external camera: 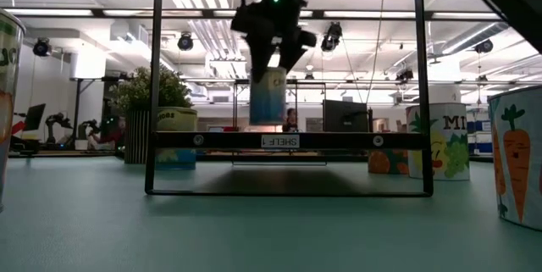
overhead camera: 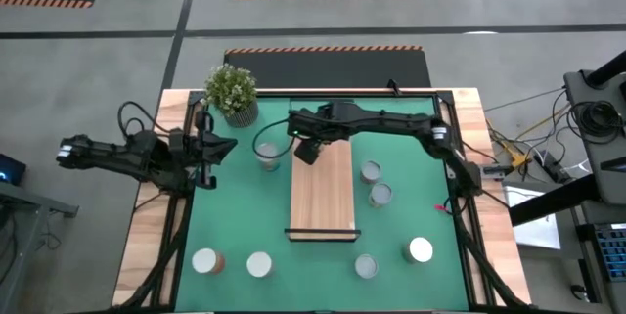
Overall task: Pick and place cans onto a shelf
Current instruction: Put the canned cherries on the shelf
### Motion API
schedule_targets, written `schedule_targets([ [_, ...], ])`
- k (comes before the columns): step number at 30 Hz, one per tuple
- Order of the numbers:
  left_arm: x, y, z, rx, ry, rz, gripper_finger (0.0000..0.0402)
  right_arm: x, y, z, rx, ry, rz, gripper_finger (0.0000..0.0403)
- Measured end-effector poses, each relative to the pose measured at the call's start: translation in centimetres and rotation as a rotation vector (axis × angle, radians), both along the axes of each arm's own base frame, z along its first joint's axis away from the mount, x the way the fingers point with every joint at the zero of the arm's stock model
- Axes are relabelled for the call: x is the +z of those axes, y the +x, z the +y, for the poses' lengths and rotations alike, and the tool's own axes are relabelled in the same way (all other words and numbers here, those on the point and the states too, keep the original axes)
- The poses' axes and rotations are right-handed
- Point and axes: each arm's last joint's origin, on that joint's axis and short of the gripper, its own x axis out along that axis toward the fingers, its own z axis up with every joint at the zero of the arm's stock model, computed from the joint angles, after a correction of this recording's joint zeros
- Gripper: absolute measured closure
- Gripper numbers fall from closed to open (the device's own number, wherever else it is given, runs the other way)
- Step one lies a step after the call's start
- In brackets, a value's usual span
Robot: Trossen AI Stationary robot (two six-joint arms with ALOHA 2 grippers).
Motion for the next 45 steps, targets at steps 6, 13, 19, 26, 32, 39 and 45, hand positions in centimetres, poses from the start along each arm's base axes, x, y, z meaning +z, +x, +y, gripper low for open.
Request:
schedule_targets([
  [6, 0.2, -0.4, 0.1, 0.000, -0.002, -0.018, 0.0402, -1.0, 1.6, -0.5, 0.015, -0.006, 0.004, 0.0084],
  [13, 0.3, -0.6, 0.1, 0.000, -0.004, -0.031, 0.0402, -1.7, 1.9, -1.3, 0.008, -0.009, 0.016, 0.0081],
  [19, 0.3, -0.7, 0.1, 0.006, 0.009, -0.031, 0.0402, -1.7, 1.8, -1.7, -0.002, -0.009, 0.016, 0.0077],
  [26, 0.3, -0.7, 0.1, 0.006, 0.009, -0.031, 0.0402, -1.8, 1.8, -1.7, -0.006, -0.007, 0.013, 0.0056],
  [32, 0.3, -0.7, 0.1, 0.004, 0.010, -0.031, 0.0402, -1.8, 1.9, -1.8, -0.008, -0.011, 0.003, 0.0051],
  [39, 0.3, -0.7, 0.1, 0.003, 0.010, -0.032, 0.0402, 0.1, 1.5, -1.7, -0.005, -0.017, -0.030, 0.0051],
  [45, 0.3, -0.7, 0.1, 0.001, 0.007, -0.029, 0.0402, 3.1, -0.4, -0.8, 0.024, -0.025, -0.042, 0.0057],
])
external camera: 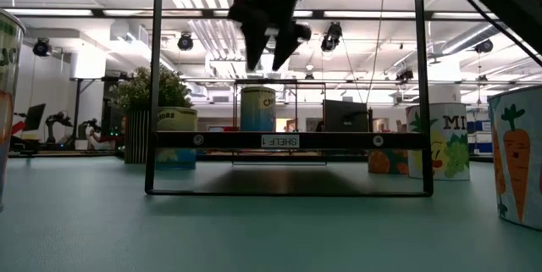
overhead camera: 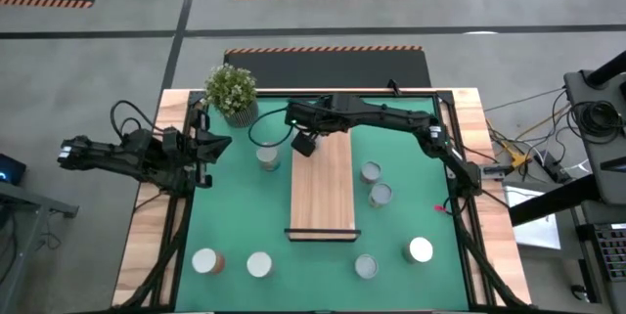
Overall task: Pick and place cans onto a shelf
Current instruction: Put the canned cherries on the shelf
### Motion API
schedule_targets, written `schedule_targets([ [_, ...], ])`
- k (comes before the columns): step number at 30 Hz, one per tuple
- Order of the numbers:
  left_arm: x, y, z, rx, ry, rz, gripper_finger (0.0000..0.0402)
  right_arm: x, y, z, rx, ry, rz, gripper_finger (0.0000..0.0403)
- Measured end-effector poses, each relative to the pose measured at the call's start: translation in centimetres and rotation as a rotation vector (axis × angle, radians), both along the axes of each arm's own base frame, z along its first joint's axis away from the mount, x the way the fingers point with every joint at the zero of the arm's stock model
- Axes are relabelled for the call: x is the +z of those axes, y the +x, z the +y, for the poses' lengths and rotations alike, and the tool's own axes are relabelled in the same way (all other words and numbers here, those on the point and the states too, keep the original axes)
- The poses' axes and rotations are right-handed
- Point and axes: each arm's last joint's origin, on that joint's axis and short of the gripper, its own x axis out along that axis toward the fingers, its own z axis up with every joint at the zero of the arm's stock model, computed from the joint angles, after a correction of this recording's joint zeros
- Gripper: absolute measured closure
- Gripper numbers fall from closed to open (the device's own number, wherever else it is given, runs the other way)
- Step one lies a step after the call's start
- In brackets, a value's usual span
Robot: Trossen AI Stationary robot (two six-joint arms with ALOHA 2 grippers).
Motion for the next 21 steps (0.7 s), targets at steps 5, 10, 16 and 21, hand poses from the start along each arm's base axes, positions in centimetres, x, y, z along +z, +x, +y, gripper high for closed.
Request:
schedule_targets([
  [5, 0.0, 0.0, 0.0, -0.005, -0.010, 0.005, 0.0402, 2.1, -0.7, 2.1, 0.148, 0.028, -0.046, 0.0098],
  [10, -0.2, 0.1, 0.0, -0.011, -0.019, 0.016, 0.0402, 2.2, -0.5, 4.5, 0.288, 0.070, -0.049, 0.0180],
  [16, -0.3, 0.1, 0.0, -0.022, -0.041, 0.028, 0.0402, -0.1, 0.3, 7.4, 0.382, 0.052, -0.031, 0.0284],
  [21, -0.4, 0.2, 0.0, -0.032, -0.060, 0.036, 0.0402, -2.4, -0.2, 8.1, 0.401, 0.019, 0.004, 0.0350],
])
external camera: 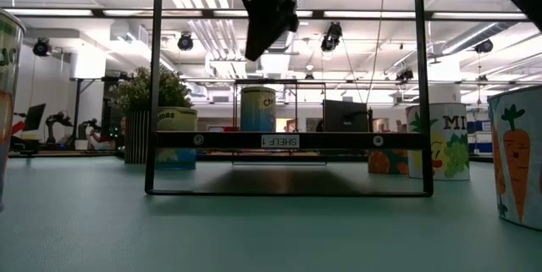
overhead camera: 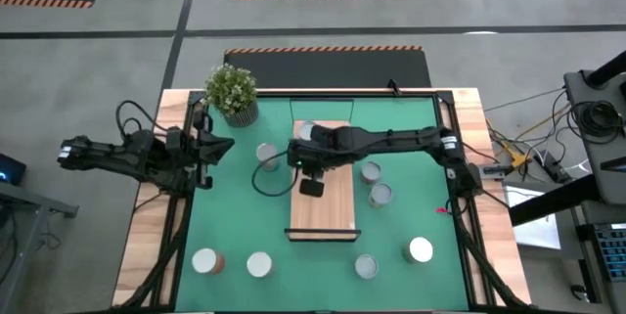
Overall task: Pick and place cans onto a shelf
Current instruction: Put the canned cherries on the shelf
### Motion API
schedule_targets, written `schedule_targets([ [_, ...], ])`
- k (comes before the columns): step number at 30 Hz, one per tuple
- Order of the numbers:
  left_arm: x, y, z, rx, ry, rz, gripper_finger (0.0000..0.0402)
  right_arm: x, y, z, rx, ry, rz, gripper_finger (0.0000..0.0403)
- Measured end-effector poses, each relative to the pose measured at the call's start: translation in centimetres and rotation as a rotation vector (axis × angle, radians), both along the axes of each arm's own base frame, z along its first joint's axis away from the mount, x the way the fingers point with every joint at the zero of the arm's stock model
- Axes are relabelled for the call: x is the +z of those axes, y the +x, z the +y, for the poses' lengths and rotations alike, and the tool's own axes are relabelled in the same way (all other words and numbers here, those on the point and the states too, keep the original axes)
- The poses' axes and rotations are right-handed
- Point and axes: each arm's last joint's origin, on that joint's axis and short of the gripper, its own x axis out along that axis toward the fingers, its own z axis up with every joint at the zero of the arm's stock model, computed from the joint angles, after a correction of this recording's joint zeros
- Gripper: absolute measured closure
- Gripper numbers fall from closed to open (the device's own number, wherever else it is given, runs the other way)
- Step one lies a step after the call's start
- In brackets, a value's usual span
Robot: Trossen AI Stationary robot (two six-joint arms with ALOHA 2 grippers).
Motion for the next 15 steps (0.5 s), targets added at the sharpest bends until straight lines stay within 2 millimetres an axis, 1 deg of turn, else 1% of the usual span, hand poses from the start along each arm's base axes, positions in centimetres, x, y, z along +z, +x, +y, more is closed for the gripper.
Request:
schedule_targets([
  [3, -0.1, 0.0, 0.0, -0.005, -0.010, 0.007, 0.0402, -1.1, -0.5, -0.1, 0.004, -0.018, -0.054, 0.0376],
  [6, -0.1, 0.0, 0.0, -0.007, -0.015, 0.007, 0.0402, -2.0, -1.6, -0.8, 0.001, -0.030, -0.110, 0.0391],
  [10, -0.1, 0.1, 0.0, -0.007, -0.014, 0.013, 0.0402, -3.0, -3.3, -2.9, -0.037, -0.041, -0.234, 0.0394],
  [13, -0.1, 0.1, 0.0, -0.007, -0.014, 0.011, 0.0402, -4.8, -4.5, -4.3, -0.022, -0.037, -0.295, 0.0394],
  [15, -0.1, 0.1, 0.0, -0.007, -0.015, 0.011, 0.0402, -6.1, -5.1, -5.1, -0.016, -0.011, -0.306, 0.0394],
])
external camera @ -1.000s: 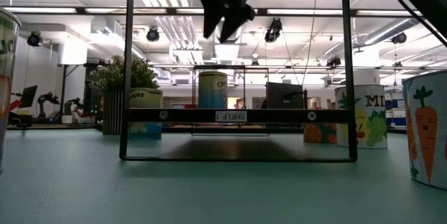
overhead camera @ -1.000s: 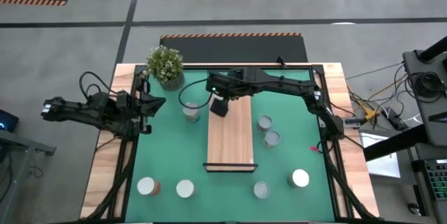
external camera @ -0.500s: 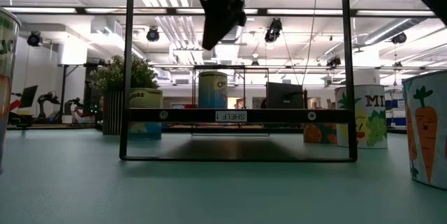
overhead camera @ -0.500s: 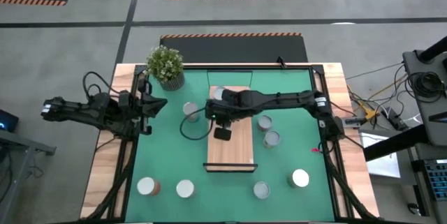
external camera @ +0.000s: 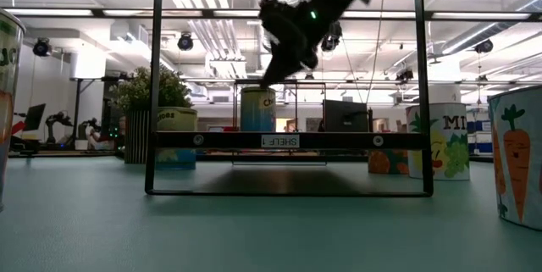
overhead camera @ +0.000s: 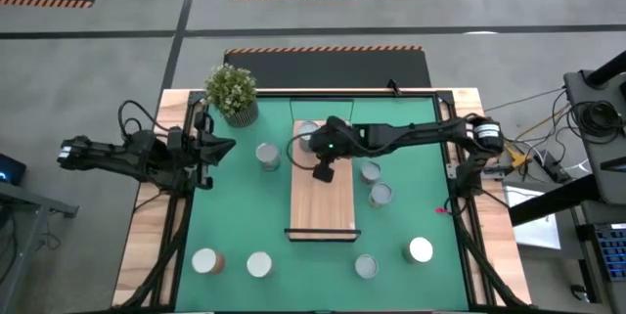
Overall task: Pick and place cans onto a shelf
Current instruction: Put the canned cherries on the shelf
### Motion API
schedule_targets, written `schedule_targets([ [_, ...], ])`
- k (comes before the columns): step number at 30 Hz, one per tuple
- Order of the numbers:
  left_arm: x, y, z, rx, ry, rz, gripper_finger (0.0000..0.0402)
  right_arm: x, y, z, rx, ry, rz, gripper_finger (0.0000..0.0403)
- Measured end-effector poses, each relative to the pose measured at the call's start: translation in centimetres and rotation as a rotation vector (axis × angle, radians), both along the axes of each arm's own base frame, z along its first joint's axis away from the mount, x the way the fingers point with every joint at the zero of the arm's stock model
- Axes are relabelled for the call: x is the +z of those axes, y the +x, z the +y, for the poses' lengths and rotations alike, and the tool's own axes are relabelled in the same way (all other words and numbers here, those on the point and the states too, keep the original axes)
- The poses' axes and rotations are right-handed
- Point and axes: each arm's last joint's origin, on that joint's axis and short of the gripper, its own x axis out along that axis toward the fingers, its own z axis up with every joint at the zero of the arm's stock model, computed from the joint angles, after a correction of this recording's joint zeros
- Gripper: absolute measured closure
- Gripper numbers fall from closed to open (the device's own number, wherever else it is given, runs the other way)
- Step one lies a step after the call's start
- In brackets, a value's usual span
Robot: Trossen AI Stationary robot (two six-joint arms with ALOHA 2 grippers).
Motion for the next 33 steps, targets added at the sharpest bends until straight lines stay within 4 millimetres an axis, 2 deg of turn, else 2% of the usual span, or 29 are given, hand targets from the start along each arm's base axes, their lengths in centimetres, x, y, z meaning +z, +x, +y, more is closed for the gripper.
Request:
schedule_targets([
  [5, 0.0, 0.0, 0.0, 0.000, 0.000, -0.001, 0.0402, -1.7, -1.2, -1.8, -0.001, 0.055, -0.047, 0.0394],
  [10, 0.0, 0.0, 0.0, 0.001, 0.000, -0.002, 0.0402, -2.5, -1.3, -2.3, 0.002, 0.062, -0.067, 0.0394],
  [23, 0.1, -0.1, 0.0, 0.008, 0.017, -0.008, 0.0402, -2.4, -1.4, -4.5, -0.076, -0.005, -0.089, 0.0394],
  [33, 0.2, -0.1, 0.0, 0.010, 0.018, -0.016, 0.0402, -2.1, -1.2, -5.1, -0.076, -0.027, -0.150, 0.0394],
])
